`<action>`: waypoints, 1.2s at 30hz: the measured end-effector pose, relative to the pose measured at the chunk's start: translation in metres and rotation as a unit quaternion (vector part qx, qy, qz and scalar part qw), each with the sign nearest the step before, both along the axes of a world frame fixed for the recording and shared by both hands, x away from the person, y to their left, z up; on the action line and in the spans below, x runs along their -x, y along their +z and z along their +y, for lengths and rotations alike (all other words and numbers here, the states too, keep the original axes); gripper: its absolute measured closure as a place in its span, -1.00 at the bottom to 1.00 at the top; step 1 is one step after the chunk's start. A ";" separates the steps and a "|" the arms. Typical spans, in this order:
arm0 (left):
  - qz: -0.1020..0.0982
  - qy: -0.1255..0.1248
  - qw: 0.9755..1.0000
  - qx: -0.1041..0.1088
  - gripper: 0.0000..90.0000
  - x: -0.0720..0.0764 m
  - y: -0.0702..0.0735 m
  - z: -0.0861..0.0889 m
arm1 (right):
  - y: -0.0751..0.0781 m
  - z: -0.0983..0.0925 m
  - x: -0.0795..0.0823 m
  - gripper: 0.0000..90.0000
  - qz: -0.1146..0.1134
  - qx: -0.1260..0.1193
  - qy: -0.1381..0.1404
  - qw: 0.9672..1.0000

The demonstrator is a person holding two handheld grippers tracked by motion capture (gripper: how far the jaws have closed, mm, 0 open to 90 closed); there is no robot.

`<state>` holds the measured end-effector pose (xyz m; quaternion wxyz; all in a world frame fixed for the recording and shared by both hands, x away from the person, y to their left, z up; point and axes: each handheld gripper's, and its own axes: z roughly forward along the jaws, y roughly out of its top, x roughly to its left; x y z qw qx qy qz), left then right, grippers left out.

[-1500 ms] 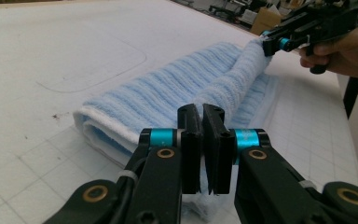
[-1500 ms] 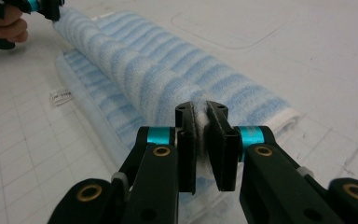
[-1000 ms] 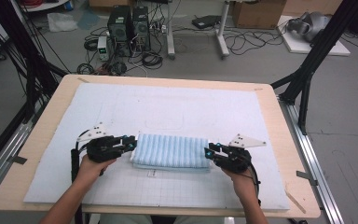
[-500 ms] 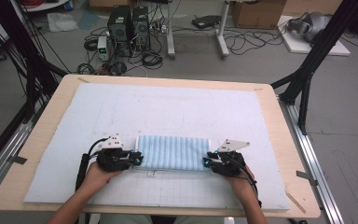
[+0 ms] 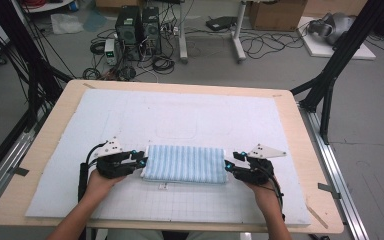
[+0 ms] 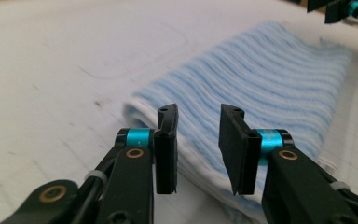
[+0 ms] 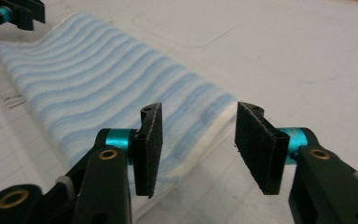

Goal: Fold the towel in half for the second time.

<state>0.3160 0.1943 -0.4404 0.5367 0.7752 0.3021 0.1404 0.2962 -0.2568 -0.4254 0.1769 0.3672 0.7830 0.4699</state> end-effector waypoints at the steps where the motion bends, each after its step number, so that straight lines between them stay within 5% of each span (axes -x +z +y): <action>1: -0.016 0.009 1.000 0.004 0.38 0.000 0.001 0.003 | 0.001 -0.002 0.000 0.01 -0.007 0.005 -0.011 1.000; 4: -0.027 0.031 0.999 0.034 0.22 -0.001 0.004 0.013 | 0.004 -0.006 0.001 -0.12 -0.018 0.007 -0.034 0.999; 9: -0.016 0.067 0.994 0.081 -0.26 -0.003 0.014 0.027 | 0.011 -0.019 0.003 -0.39 -0.042 0.013 -0.070 0.997; 13: -0.020 0.093 0.991 0.095 -0.59 -0.004 0.017 0.039 | 0.017 -0.032 0.007 -0.62 -0.056 0.016 -0.101 0.993; 19: -0.035 0.114 0.987 0.108 -0.59 -0.003 0.023 0.056 | 0.017 -0.047 0.009 -0.76 -0.047 0.004 -0.116 0.992; 29: -0.040 0.104 0.988 0.102 -0.58 0.002 0.025 0.060 | 0.020 -0.043 0.010 -0.78 -0.038 0.010 -0.097 0.994; 36: -0.039 0.108 0.988 0.101 -0.57 0.005 0.025 0.063 | 0.023 -0.039 0.011 -0.78 -0.048 0.013 -0.109 0.993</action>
